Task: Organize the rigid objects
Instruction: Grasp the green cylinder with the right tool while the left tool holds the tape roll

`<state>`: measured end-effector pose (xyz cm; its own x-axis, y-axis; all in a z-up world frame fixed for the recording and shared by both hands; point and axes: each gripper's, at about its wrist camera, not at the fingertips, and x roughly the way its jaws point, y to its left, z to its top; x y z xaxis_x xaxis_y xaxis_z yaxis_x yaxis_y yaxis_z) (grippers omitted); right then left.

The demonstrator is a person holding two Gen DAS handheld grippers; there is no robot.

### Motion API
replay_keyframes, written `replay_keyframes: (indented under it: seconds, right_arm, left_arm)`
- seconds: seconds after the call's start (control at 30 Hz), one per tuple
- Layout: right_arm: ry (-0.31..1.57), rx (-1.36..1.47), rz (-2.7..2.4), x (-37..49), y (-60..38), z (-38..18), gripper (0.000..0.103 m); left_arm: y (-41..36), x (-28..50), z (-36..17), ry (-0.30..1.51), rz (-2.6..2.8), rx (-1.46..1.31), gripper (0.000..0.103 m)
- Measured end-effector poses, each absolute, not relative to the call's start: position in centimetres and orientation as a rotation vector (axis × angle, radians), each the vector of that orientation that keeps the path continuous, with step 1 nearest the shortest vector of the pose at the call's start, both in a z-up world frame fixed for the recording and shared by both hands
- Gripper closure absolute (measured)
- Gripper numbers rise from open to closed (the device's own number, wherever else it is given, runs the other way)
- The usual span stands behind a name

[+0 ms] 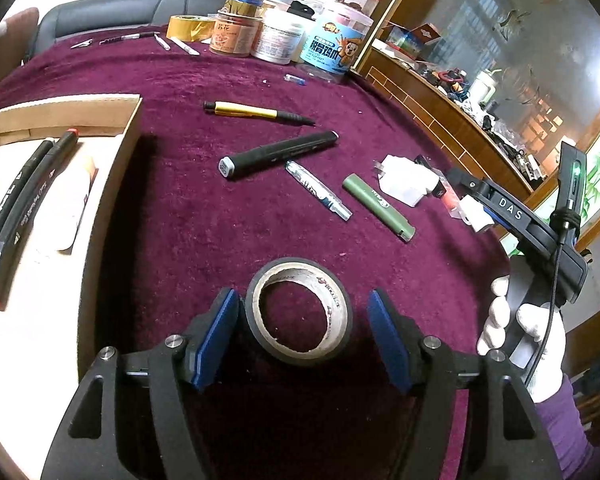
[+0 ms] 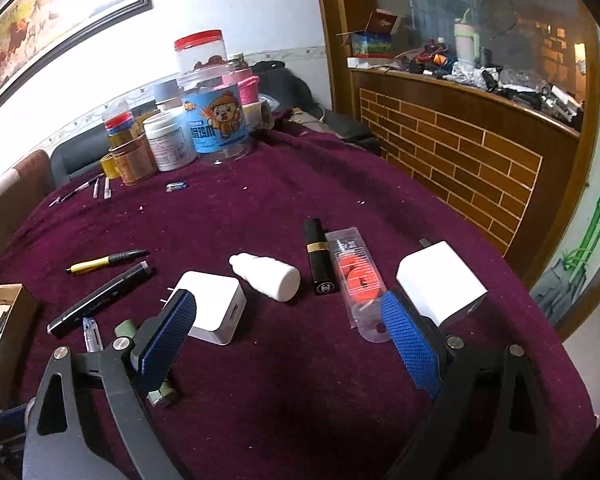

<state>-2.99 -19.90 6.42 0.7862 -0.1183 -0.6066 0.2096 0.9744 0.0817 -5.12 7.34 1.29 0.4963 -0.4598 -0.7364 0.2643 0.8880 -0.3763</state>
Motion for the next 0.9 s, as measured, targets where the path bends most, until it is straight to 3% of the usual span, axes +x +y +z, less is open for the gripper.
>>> replay_keyframes:
  seconds: [0.9]
  right_arm:
    - [0.644, 0.143, -0.185, -2.93, -19.89, 6.46, 0.009]
  left_arm:
    - [7.34, -5.09, 1.29, 0.957, -0.444, -0.225, 0.041]
